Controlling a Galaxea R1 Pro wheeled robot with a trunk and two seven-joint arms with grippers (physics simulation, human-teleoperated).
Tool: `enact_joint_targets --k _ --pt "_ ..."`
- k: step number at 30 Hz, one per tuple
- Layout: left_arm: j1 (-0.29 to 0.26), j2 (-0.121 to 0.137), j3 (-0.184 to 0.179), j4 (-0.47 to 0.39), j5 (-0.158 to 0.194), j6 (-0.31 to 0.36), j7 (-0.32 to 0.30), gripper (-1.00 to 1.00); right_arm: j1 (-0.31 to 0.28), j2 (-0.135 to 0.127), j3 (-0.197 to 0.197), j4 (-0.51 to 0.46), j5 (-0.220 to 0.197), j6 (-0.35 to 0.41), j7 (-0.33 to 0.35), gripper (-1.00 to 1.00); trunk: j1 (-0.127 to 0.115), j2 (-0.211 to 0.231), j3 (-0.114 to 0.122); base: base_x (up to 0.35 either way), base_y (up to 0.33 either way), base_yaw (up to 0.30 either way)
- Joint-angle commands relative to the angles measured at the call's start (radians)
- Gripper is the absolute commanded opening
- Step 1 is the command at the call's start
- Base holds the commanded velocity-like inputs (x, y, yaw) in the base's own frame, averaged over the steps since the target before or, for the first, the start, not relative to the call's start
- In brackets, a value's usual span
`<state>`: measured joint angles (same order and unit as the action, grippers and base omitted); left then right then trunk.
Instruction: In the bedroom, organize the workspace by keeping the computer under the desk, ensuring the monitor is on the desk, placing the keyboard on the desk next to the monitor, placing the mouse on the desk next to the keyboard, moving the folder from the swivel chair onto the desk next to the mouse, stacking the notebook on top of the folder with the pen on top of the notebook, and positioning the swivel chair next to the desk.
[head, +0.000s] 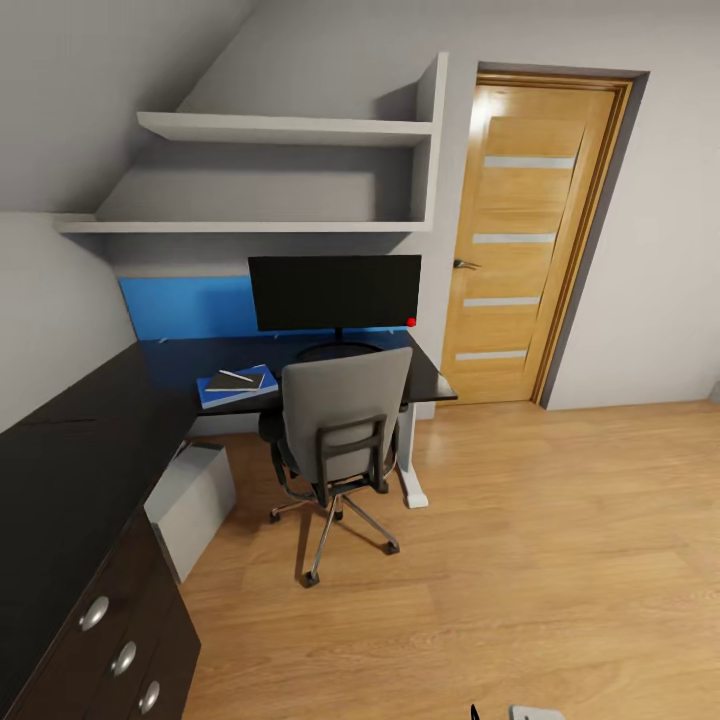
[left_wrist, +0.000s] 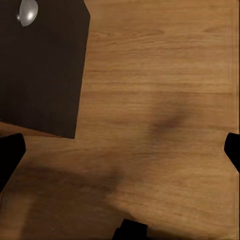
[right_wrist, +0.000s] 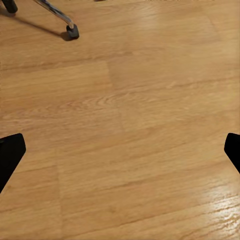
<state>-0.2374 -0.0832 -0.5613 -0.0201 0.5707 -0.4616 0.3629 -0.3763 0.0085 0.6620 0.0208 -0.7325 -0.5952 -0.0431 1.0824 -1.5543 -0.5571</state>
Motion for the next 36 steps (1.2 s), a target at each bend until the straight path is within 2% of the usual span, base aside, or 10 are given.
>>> enact_joint_targets --k 1,8,36 --pt "0.000 0.002 -0.008 0.000 0.005 0.003 -0.016 1.00 -0.001 0.001 0.008 0.002 -0.002 -0.003 -0.004 1.00 0.000 0.000 -0.001 0.000 0.000 0.000" --pt "0.000 0.011 -0.013 -0.001 0.001 0.010 -0.052 1.00 -0.001 0.001 0.008 0.002 -0.002 -0.003 -0.004 1.00 0.000 0.000 -0.001 0.000 0.000 0.000" --pt "0.000 0.012 -0.016 -0.001 0.000 0.020 -0.055 1.00 -0.001 0.001 0.008 0.002 -0.002 -0.003 -0.004 1.00 0.000 0.000 -0.001 0.000 0.000 0.000"
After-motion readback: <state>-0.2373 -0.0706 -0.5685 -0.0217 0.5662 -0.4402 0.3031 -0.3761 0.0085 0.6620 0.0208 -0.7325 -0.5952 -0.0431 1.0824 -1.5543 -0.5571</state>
